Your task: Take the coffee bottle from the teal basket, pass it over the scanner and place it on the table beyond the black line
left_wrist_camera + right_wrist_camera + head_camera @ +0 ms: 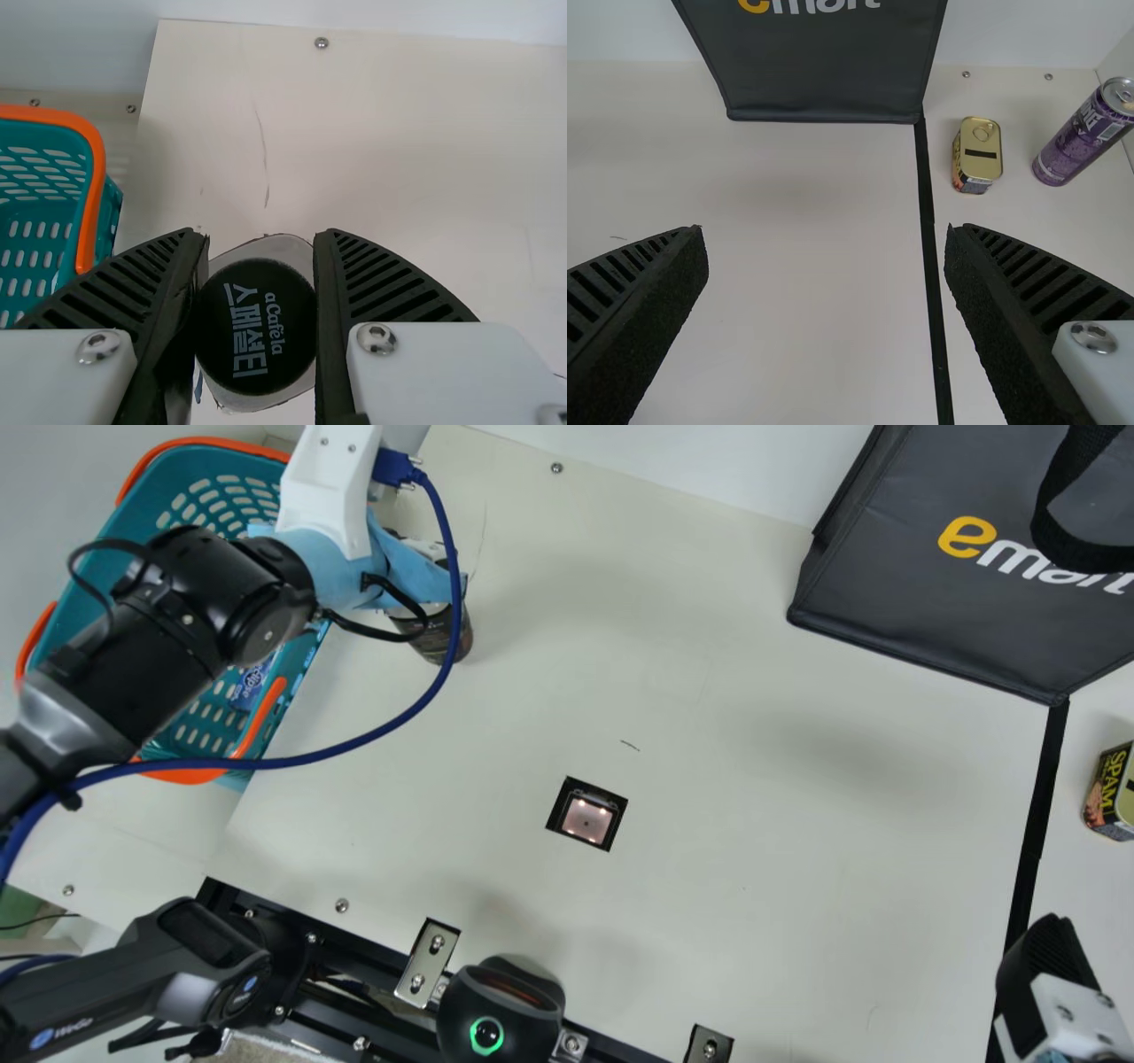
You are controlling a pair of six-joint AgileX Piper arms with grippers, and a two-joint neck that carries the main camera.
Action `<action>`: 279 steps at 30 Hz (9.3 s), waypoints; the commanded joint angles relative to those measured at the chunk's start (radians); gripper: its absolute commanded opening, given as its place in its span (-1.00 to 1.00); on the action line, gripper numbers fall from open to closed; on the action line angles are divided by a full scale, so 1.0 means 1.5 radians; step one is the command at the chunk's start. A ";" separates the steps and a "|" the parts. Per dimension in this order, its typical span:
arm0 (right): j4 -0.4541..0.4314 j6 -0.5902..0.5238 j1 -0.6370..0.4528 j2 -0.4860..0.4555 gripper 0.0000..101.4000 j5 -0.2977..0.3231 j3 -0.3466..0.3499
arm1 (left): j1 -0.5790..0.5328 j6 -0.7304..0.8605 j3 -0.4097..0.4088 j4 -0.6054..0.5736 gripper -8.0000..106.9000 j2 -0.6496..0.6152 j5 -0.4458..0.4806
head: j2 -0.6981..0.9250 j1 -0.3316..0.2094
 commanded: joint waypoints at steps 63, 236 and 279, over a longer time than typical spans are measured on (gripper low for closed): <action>0.000 0.000 0.000 0.000 0.87 0.000 0.000 | 0.102 0.281 -0.048 -0.209 0.71 -0.316 0.254 | 0.002 -0.019; 0.000 0.000 0.000 0.000 0.87 0.001 0.000 | -0.446 -0.165 -0.059 0.027 -1.00 -0.143 0.251 | -0.231 -0.019; 0.000 0.000 0.000 0.000 0.87 0.000 0.000 | -0.632 -0.375 0.027 0.140 -1.00 -0.105 0.167 | -0.231 -0.019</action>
